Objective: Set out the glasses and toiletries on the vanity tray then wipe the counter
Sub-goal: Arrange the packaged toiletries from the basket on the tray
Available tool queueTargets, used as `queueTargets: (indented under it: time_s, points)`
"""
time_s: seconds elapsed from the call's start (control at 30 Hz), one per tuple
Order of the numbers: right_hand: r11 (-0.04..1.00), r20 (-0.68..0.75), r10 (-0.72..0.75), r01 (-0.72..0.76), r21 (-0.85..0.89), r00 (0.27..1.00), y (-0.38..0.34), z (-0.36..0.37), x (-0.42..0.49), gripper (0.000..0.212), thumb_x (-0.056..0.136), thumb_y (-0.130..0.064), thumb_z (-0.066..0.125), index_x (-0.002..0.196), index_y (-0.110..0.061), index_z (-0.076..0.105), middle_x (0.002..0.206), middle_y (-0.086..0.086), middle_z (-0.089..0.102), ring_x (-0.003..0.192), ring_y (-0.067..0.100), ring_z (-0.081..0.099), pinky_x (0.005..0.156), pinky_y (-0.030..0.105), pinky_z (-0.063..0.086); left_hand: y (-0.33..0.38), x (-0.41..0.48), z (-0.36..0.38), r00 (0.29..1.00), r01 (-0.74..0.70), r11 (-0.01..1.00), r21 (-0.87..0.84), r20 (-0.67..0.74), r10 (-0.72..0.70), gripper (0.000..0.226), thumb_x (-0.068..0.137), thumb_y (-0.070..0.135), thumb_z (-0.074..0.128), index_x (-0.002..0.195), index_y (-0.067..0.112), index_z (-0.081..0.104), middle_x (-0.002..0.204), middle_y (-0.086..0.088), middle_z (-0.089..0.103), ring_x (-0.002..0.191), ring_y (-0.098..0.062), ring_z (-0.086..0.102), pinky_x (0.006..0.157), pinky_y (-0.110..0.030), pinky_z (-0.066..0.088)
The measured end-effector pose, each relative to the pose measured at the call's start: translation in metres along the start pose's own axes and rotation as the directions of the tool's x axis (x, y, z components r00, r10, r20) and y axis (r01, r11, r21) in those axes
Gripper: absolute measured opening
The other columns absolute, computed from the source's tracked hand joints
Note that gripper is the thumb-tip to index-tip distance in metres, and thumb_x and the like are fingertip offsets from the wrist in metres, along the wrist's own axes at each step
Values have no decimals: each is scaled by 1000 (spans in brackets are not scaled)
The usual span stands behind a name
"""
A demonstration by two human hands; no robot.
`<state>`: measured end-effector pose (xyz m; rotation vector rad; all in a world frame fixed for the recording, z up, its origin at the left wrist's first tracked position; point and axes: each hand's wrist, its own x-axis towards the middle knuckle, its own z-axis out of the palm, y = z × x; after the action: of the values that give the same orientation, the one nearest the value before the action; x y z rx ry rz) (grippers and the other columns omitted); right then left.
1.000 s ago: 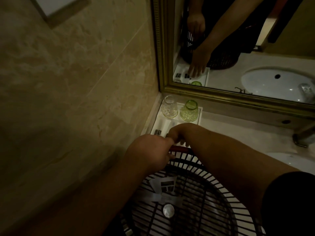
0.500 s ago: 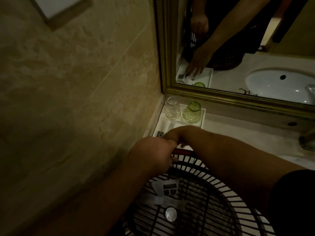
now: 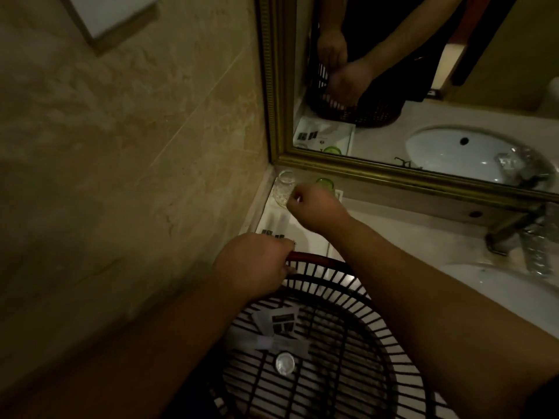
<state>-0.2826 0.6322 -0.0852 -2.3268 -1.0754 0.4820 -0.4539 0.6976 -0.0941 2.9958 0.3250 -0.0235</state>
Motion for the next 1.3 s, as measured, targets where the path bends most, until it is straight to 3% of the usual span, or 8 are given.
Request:
queueTargets:
  time_s: [0.07, 0.13, 0.33, 0.5, 0.73, 0.87, 1.2, 1.3]
  points:
    - [980, -265, -180, 195, 33, 947, -15, -16, -36, 21, 93, -32, 55, 78, -19, 61, 67, -2, 60, 61, 16, 57, 54, 32, 46, 1, 1, -1, 1000, 20, 1000, 15, 19, -20, 25, 83, 56, 59, 81, 31, 57, 70, 7, 59, 58, -13, 54, 51, -29, 43]
    - [925, -341, -367, 379, -34, 865, -25, -19, -82, 28, 92, -35, 53, 66, -25, 51, 55, -9, 46, 49, 9, 45, 46, 29, 39, 1, 3, -4, 996, 53, 999, 5, 70, -53, 26, 80, 50, 54, 66, 31, 45, 61, 6, 53, 52, -11, 50, 48, -28, 40]
    - [805, 142, -566, 581, -119, 812, -1, 36, -175, 29, 92, -36, 57, 64, -28, 50, 54, -9, 44, 46, 6, 37, 47, 23, 35, 2, 1, -1, 1000, 13, 1000, 27, 12, -13, 27, 83, 54, 61, 92, 28, 61, 81, 3, 67, 72, -22, 62, 59, -34, 47]
    - [876, 533, -278, 438, -201, 799, 16, 97, -174, 30, 93, -40, 63, 110, -16, 67, 98, 6, 69, 76, 18, 58, 63, 28, 44, 2, 0, -2, 1000, -4, 999, 52, -25, 5, 29, 86, 54, 66, 91, 26, 60, 80, 2, 65, 68, -21, 57, 55, -32, 37]
    - [825, 599, -119, 414, -384, 792, 1, 151, -166, 41, 103, -30, 52, 135, -4, 56, 132, 18, 59, 113, 40, 61, 77, 43, 49, 4, -1, -3, 1000, 13, 999, 49, -10, -13, 29, 87, 56, 64, 95, 28, 61, 75, 7, 60, 66, -16, 52, 56, -32, 40]
    - [867, 577, -93, 351, -353, 812, 1, 151, -164, 41, 99, -30, 60, 133, -7, 59, 125, 17, 65, 108, 37, 64, 85, 43, 53, 5, -1, -3, 1000, 20, 998, 57, -2, -20, 29, 88, 56, 63, 95, 28, 60, 71, 9, 52, 66, -16, 51, 56, -32, 38]
    - [988, 490, -26, -51, 143, 872, 10, 36, -170, 45, 81, -50, 65, 119, -34, 47, 108, -10, 64, 93, 7, 65, 79, 34, 59, 6, -1, -8, 999, 27, 999, 43, 34, -28, 26, 86, 53, 62, 90, 28, 60, 75, 5, 62, 66, -17, 58, 58, -33, 48]
    - [970, 365, -9, -80, 227, 931, 11, 12, -179, 44, 88, -32, 64, 127, -35, 44, 112, -9, 63, 97, 8, 65, 82, 37, 59, 5, -1, -8, 998, 28, 999, 43, 56, -30, 18, 82, 45, 62, 92, 31, 60, 75, 7, 63, 66, -15, 58, 60, -34, 53]
